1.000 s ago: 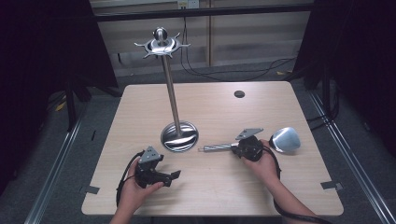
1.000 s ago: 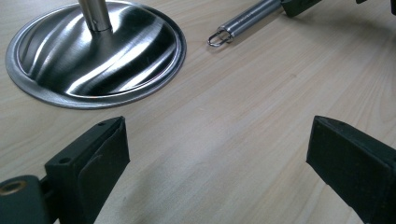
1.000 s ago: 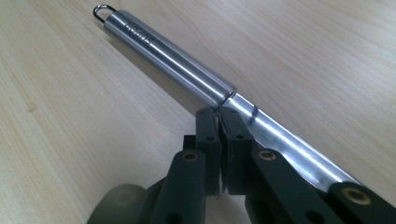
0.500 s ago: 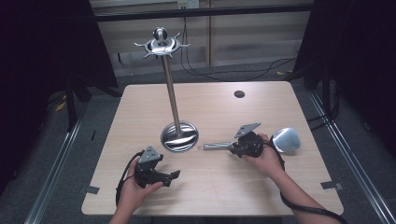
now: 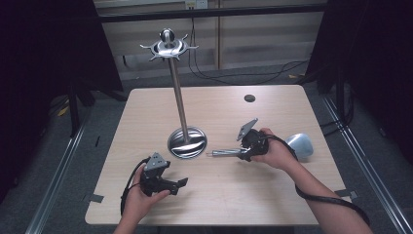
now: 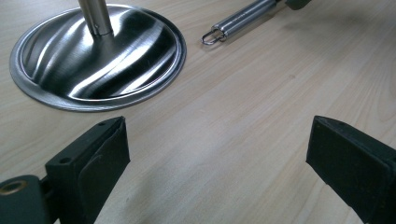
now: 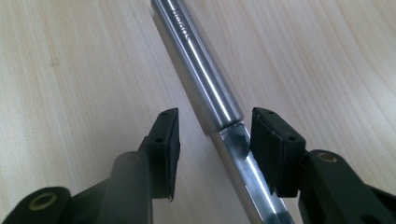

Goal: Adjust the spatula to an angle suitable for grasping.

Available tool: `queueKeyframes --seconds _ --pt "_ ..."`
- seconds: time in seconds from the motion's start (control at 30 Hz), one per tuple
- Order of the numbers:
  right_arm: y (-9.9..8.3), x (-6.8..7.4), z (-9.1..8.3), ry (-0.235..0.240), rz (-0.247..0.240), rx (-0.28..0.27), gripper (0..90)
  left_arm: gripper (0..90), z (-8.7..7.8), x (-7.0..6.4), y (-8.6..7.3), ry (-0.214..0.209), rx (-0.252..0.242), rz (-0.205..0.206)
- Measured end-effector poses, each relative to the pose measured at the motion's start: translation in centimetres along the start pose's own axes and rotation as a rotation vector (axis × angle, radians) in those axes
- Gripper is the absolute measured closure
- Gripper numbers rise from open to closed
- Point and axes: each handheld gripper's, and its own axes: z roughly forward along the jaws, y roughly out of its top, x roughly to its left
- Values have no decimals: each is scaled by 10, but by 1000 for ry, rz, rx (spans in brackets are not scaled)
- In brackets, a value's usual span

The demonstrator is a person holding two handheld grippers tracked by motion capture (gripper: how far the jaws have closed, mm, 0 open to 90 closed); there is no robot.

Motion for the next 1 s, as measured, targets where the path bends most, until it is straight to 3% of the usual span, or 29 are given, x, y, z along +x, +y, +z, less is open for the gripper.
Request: queueKeyframes --seconds 0.67,1.0 --pt "22 -15 15 68 -71 119 545 58 0 1 1 1 -2 4" --pt "24 -20 24 104 -71 176 600 59 -1 1 1 6 0 8"
